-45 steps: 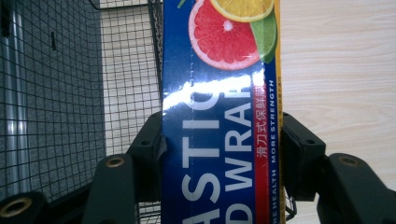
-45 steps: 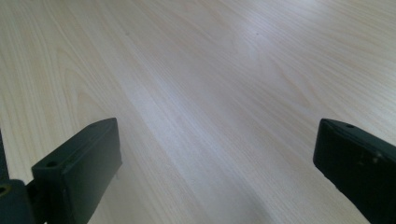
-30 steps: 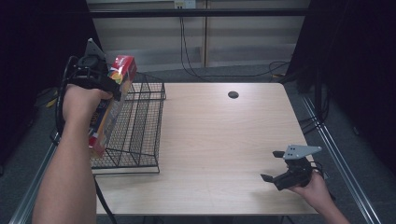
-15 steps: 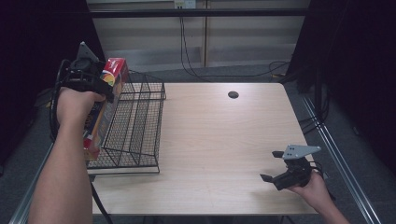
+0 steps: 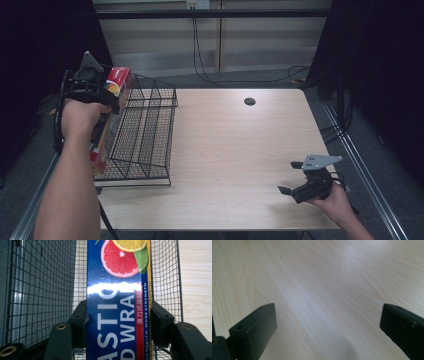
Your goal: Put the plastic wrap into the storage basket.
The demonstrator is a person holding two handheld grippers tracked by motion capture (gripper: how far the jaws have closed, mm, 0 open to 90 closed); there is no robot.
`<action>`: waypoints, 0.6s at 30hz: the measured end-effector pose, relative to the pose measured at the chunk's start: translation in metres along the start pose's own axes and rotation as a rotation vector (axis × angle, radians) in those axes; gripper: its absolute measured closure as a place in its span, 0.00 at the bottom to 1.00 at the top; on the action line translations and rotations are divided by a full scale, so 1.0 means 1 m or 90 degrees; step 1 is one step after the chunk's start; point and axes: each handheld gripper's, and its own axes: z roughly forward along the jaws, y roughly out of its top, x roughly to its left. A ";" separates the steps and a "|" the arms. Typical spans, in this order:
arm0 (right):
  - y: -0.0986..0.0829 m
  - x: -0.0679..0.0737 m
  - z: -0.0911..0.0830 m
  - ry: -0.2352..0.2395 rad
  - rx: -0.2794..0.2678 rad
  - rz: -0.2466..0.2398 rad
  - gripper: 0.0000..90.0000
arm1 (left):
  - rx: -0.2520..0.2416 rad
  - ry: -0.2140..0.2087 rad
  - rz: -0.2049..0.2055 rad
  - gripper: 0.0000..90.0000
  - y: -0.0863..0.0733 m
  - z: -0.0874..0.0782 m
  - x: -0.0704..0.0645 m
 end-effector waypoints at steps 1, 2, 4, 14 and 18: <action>0.000 0.000 0.000 0.002 -0.002 -0.001 0.01 | 0.001 -0.002 -0.003 0.49 0.000 0.001 0.000; 0.000 0.000 0.000 0.001 -0.003 0.000 0.01 | 0.002 0.000 -0.005 0.49 -0.001 0.001 0.001; 0.001 0.000 0.001 0.001 -0.003 0.001 0.01 | 0.001 0.004 -0.006 0.49 -0.001 0.002 0.003; 0.002 -0.002 0.003 0.005 -0.010 0.006 0.01 | 0.003 0.010 -0.033 0.48 -0.005 0.005 0.008; 0.002 -0.002 0.002 0.005 -0.010 0.006 0.01 | 0.005 0.015 -0.044 0.48 -0.005 0.007 0.010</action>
